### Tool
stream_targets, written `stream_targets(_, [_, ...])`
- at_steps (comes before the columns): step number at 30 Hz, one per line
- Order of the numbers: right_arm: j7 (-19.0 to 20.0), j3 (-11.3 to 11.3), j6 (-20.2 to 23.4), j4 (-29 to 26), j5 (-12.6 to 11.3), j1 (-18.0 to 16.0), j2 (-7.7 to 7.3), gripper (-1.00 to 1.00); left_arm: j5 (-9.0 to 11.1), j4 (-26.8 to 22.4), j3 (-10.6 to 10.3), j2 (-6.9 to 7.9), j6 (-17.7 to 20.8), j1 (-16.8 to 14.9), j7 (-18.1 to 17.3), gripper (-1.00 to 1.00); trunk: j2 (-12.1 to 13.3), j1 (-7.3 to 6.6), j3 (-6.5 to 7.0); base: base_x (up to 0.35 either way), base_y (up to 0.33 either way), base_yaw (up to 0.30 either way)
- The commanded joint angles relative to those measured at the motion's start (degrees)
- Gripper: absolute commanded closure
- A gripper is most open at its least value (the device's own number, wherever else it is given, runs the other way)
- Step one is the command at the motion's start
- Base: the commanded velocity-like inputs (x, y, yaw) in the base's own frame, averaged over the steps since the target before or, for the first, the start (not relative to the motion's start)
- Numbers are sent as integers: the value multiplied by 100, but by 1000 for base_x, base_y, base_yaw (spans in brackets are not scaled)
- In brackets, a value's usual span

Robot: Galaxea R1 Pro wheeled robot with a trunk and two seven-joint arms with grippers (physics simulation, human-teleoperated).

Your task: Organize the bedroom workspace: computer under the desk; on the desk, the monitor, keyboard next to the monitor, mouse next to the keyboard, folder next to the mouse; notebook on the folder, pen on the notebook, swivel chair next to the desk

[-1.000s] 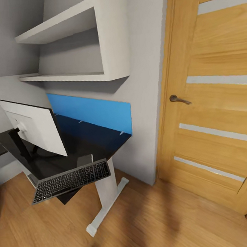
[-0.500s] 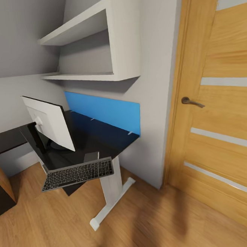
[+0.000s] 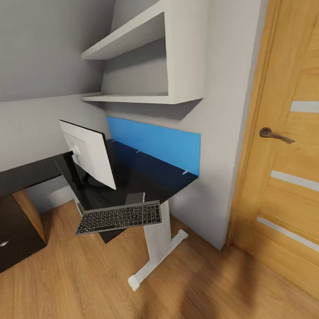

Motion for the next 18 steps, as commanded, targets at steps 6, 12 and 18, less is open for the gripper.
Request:
stream_targets(6, [-29,-30,-1,0,48,-2,-1,-100,27,4,-53,-2,-12,-5,28,-100,-3,0,12,0,-116,277])
stream_targets(12, [-29,-37,12,0,41,-1,-2,-100,15,4,-59,-5,7,-5,27,-100,-3,0,29,0,-128,277])
stream_targets(18, [-29,-40,18,0,39,-1,-2,-100,10,4,-62,-5,20,-5,26,-100,-3,0,46,0,-166,277])
